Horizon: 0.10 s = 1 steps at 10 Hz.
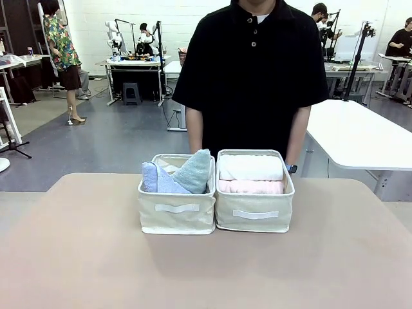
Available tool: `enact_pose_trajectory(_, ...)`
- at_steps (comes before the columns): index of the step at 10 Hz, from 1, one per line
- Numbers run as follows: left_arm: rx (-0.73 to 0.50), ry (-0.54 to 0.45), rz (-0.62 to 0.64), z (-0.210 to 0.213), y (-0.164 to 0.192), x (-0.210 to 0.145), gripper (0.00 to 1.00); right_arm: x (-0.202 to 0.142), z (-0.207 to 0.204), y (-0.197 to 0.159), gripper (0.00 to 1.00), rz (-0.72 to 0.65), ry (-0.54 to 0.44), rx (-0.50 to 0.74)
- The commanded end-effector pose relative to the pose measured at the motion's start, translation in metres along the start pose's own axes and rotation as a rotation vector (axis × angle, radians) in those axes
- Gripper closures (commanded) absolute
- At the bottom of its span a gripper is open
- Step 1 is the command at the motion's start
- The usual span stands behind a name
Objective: Sort the towels based on their folding style.
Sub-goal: Pick up another triangle-folded towel from the table and place it in the left Fabric basket.
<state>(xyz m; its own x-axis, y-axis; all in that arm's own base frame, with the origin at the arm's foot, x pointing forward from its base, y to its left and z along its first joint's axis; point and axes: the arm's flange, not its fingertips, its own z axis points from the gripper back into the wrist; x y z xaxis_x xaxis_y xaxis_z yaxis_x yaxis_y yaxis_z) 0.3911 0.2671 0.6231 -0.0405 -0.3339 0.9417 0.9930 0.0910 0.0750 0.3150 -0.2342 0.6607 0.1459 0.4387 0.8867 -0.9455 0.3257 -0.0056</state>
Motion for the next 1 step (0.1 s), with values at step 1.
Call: enact_pose_trajectory(1,0.000,-0.004,-0.009,-0.0007,-0.0028,0.0010,0.00,-0.0010,-0.0020,-0.0005,0.00,0.019,-0.034,0.003)
